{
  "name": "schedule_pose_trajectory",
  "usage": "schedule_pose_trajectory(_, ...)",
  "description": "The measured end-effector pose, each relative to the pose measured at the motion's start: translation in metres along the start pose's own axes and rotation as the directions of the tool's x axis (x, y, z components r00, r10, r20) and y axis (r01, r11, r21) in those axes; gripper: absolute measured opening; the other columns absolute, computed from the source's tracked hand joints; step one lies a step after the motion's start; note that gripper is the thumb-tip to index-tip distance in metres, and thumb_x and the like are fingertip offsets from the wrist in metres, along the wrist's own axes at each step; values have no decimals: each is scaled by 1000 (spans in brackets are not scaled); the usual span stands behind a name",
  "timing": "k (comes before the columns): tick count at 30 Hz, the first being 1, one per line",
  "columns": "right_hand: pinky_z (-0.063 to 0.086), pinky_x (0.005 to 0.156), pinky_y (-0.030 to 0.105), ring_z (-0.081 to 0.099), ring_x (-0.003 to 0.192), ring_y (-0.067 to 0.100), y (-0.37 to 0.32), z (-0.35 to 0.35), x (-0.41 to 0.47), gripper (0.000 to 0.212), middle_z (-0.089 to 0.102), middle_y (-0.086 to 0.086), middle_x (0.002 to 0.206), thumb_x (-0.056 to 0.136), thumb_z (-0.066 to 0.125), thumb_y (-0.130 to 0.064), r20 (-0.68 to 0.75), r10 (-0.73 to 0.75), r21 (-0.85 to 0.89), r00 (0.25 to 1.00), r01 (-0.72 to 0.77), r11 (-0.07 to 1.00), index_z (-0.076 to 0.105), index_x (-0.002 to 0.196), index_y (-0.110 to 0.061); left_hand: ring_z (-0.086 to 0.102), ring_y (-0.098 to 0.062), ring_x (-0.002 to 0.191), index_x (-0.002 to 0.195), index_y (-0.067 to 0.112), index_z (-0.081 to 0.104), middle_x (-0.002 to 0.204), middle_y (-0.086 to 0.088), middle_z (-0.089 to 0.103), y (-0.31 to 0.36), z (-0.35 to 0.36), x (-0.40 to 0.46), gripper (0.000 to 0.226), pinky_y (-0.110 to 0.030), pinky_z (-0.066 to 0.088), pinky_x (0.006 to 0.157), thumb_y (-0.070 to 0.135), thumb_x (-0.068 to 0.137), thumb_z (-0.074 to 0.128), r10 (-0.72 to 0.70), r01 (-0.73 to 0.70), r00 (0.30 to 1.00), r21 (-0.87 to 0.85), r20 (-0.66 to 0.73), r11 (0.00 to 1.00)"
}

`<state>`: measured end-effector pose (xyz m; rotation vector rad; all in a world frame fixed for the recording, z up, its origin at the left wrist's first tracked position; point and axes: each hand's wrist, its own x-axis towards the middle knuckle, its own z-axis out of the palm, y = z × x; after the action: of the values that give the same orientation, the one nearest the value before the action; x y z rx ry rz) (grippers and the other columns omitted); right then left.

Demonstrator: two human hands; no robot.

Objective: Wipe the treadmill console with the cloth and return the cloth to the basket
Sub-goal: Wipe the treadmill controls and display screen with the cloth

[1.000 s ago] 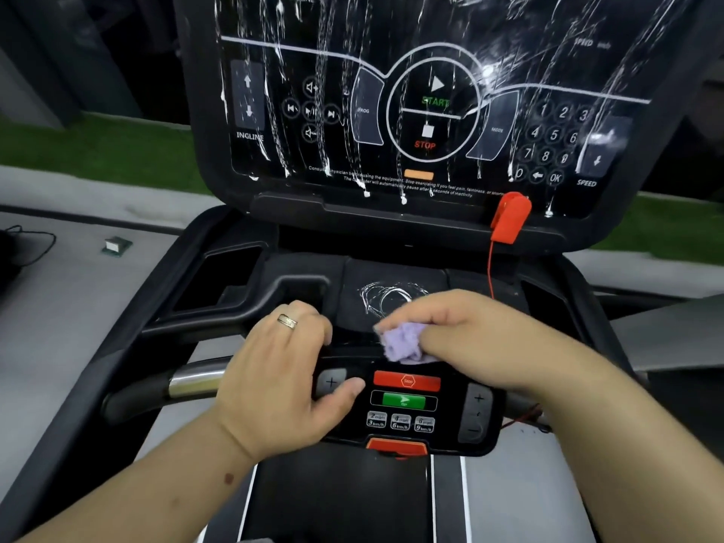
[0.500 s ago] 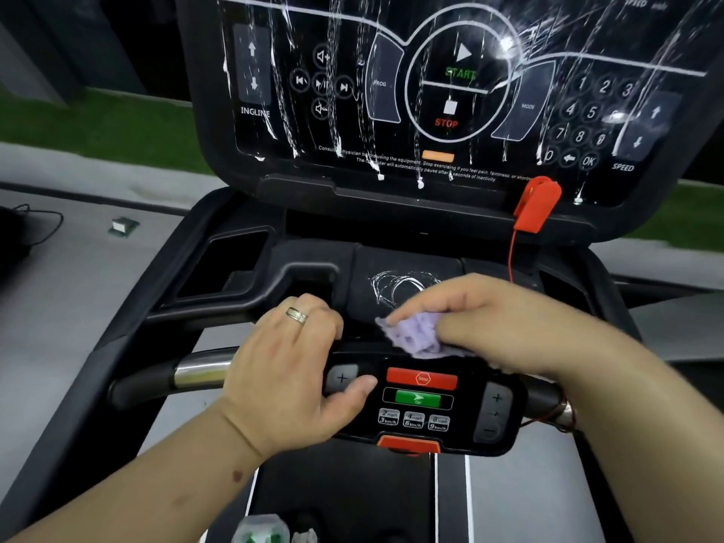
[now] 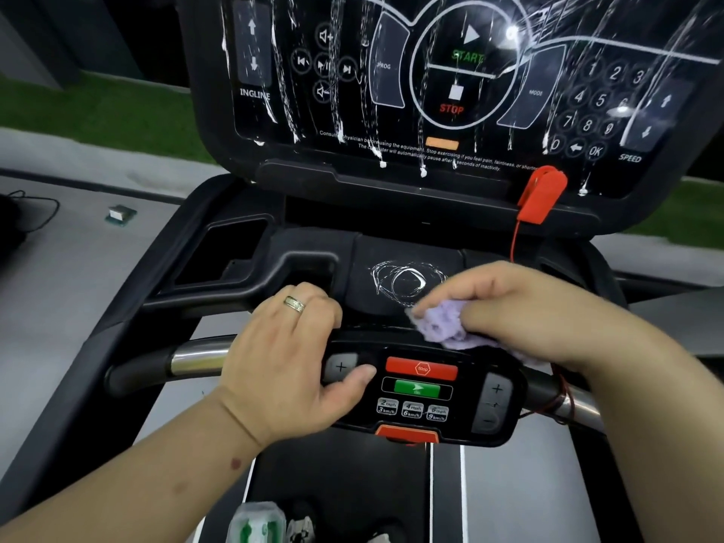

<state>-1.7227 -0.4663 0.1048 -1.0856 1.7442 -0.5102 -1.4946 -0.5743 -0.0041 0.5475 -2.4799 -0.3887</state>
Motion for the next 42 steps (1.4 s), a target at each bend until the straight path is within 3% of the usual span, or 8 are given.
schedule_pose_trajectory(4,46,64,14,65,68,-9,-12,16,10,42,73,-23,83,92,51,-9,24,-73,-78,997,74,994,77,106,-40,55,-28,84,96,9,50,94,-6,54,-1,1,0,49,-45,48,74,52,80,66,-3,3,1000,-8,-5,1000)
schedule_pose_trajectory(9,57,67,33,72,72,19,3,-7,-5,31,78,2,84,92,56,-14,9,-1,22,1000,1,1000,81,97,-31,54,-26,83,97,12,48,94,-5,54,0,1,-1,49,-44,48,75,54,79,65,-11,11,1000,-5,-23,1000)
schedule_pose_trajectory(12,51,69,9,70,75,-5,-4,8,5,44,77,-16,85,95,49,1,10,-12,4,1000,12,1000,78,105,-30,54,-27,83,97,12,48,93,-6,54,-1,2,-1,48,-44,47,75,53,80,65,-1,1,1000,-7,-22,1000)
schedule_pose_trajectory(18,54,72,44,71,77,22,2,-6,1,48,77,-12,85,93,51,-5,37,-5,-33,999,7,999,78,98,-45,51,-25,81,97,12,47,93,-5,52,0,1,0,48,-38,45,75,53,79,66,0,-1,1000,-9,-30,1000)
schedule_pose_trajectory(24,37,49,8,58,53,-4,-7,8,17,49,70,-25,73,94,48,-6,90,-50,-78,995,57,995,75,108,-45,52,-25,81,96,10,49,93,-6,53,0,1,0,48,-37,44,75,53,80,65,10,-10,1000,1,-25,1000)
schedule_pose_trajectory(28,52,69,31,65,73,38,8,-11,9,48,76,1,86,91,51,-10,107,6,-65,994,1,998,75,102,-51,51,-24,80,96,11,48,93,-5,53,-1,2,-1,49,-36,43,74,54,80,65,9,-9,1000,1,-26,1000)
schedule_pose_trajectory(33,43,56,16,61,53,4,-6,4,17,55,69,-19,62,91,45,0,132,-46,-61,990,55,997,77,103,-43,52,-26,79,94,8,51,91,-7,53,0,1,1,48,-38,44,73,52,80,66,18,-18,999,-4,-28,1000)
schedule_pose_trajectory(42,43,52,22,60,55,11,4,-4,14,53,72,-4,68,91,46,0,115,-40,-33,993,44,998,79,103,-41,51,-26,78,96,13,46,91,-7,53,0,1,2,48,-37,42,72,54,80,64,19,-19,1000,5,-23,1000)
